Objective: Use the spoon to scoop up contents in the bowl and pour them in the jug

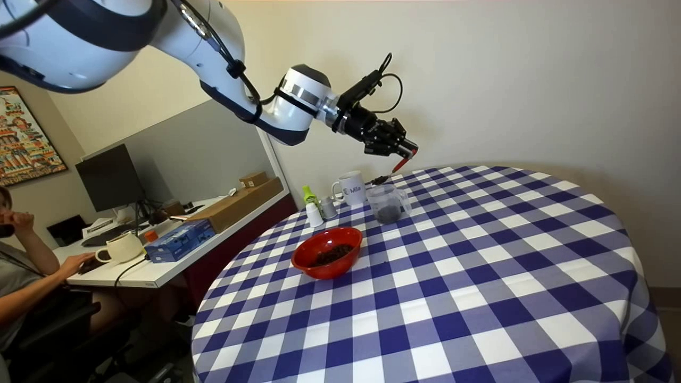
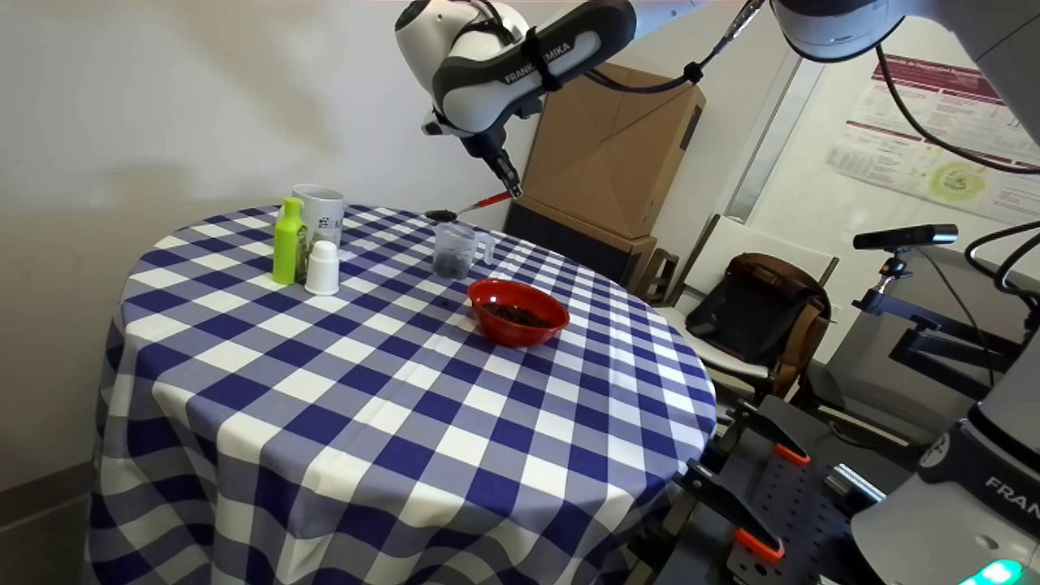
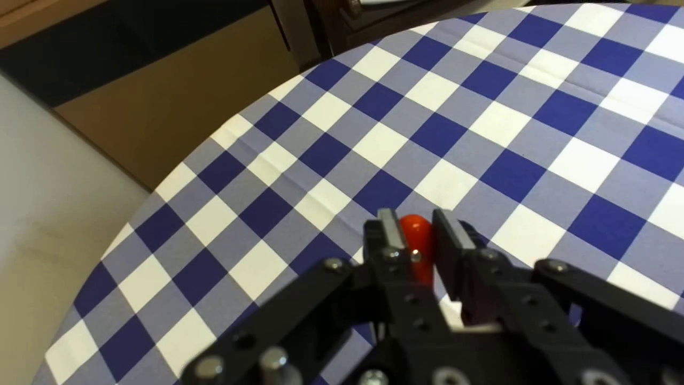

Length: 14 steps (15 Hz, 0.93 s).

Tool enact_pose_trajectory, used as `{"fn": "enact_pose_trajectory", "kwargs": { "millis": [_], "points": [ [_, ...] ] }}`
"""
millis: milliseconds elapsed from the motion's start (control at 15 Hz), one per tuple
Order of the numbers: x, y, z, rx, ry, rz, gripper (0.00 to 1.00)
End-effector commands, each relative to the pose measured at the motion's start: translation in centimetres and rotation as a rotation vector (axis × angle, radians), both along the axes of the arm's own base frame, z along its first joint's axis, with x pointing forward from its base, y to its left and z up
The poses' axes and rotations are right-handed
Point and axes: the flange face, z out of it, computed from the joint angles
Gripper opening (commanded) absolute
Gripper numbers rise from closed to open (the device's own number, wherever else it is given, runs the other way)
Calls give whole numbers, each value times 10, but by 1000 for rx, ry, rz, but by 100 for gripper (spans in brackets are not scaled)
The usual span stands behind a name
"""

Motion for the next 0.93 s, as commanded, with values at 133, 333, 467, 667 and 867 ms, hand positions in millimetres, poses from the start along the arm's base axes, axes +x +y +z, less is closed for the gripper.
{"fn": "enact_pose_trajectory", "kwargs": {
  "millis": [133, 333, 467, 667, 867],
  "points": [
    [-17, -20, 12, -22, -59, -11, 5],
    [-33, -23, 12, -10, -88, -15, 5],
    [-46, -21, 12, -5, -108, -8, 5],
    [-65, -17, 13, -25, -154, 9, 5],
    [-81, -16, 11, -75, -223, 41, 5]
  ]
}}
